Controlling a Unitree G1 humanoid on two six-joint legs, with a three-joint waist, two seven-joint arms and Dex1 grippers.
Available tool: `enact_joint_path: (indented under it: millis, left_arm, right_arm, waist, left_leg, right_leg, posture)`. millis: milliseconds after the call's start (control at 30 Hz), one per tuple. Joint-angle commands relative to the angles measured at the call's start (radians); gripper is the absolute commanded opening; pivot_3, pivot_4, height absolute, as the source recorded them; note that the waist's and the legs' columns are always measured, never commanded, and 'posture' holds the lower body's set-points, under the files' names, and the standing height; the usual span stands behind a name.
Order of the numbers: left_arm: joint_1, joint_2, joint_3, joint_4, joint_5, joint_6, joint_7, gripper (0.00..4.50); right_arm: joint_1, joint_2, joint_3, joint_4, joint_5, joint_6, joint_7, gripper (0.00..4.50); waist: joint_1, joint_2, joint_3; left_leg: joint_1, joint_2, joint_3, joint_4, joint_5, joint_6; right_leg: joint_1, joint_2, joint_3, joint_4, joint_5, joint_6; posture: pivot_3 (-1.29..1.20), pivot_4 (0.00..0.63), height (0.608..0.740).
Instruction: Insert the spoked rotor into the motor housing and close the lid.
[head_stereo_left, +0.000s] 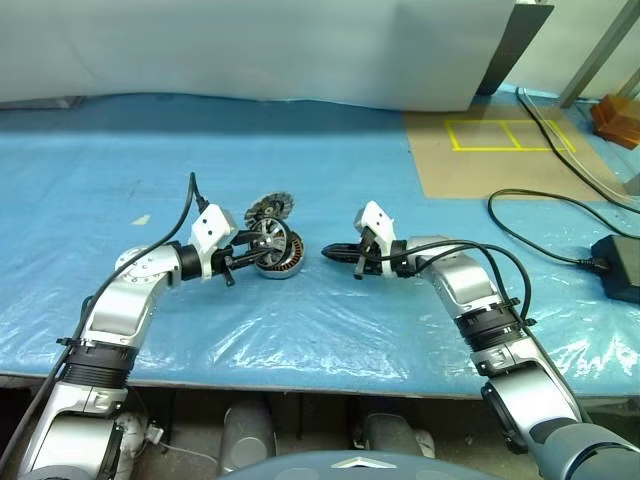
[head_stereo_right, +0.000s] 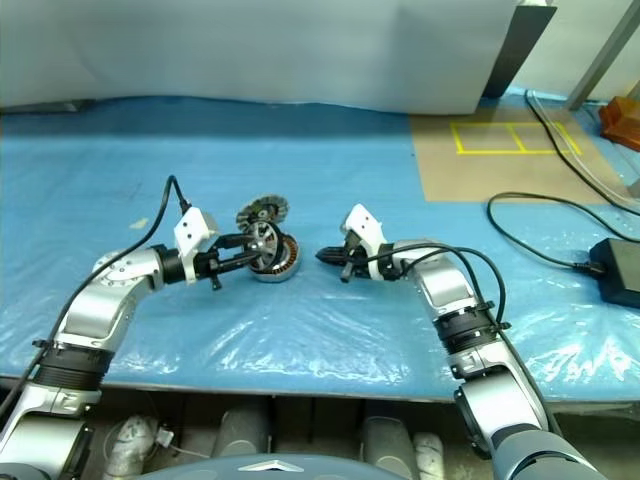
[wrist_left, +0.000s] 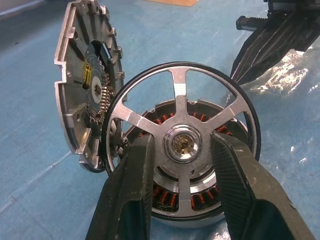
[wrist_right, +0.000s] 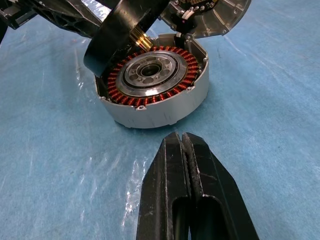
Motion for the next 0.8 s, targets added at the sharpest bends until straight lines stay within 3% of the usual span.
enact_joint_path:
  millis: [33,500,667,800]
  left_arm:
    - [0.008,0.021,0.043,-0.050,-0.036,0.025,0.004,1.47]
    - [0.020,0.030,0.020,-0.055,-0.033,0.033,-0.005,1.47]
    - [0.014,0.037,0.014,-0.051,-0.016,0.050,0.003,3.00]
    - [0.003,0.043,0.019,-0.047,-0.020,0.047,-0.006,3.00]
  right_arm:
    - [-0.024,0.014,0.002,0.005,0.003,-0.022,0.005,0.00]
    - [-0.031,0.022,0.003,0.021,-0.003,-0.035,0.007,0.00]
    - [-0.024,0.018,0.001,0.015,-0.004,-0.035,0.004,0.00]
    - [-0.019,0.018,0.000,0.010,-0.003,-0.033,0.001,0.00]
  waist:
    - [-0.002,0.000,0.000]
    - [-0.004,0.000,0.000]
    - [-0.004,0.000,0.000]
    - [-0.004,0.000,0.000]
  left_leg:
    - [-0.001,0.000,0.000,0.000,0.000,0.000]
    - [-0.007,0.000,0.000,-0.001,0.000,0.000]
    - [-0.007,0.001,0.000,-0.001,0.000,0.000]
    - [-0.007,0.000,0.000,-0.001,0.000,0.000]
  right_leg:
    - [-0.001,0.000,0.000,0.000,0.000,0.000]
    - [-0.009,0.001,0.000,0.002,0.002,0.003]
    - [-0.009,0.001,0.000,0.001,0.002,0.003]
    - [-0.009,0.001,0.000,0.001,0.002,0.004]
  posture:
    - [0.00,0.150,0.740]
    - [0.00,0.150,0.740]
    - [0.00,0.150,0.740]
    - [0.00,0.150,0.740]
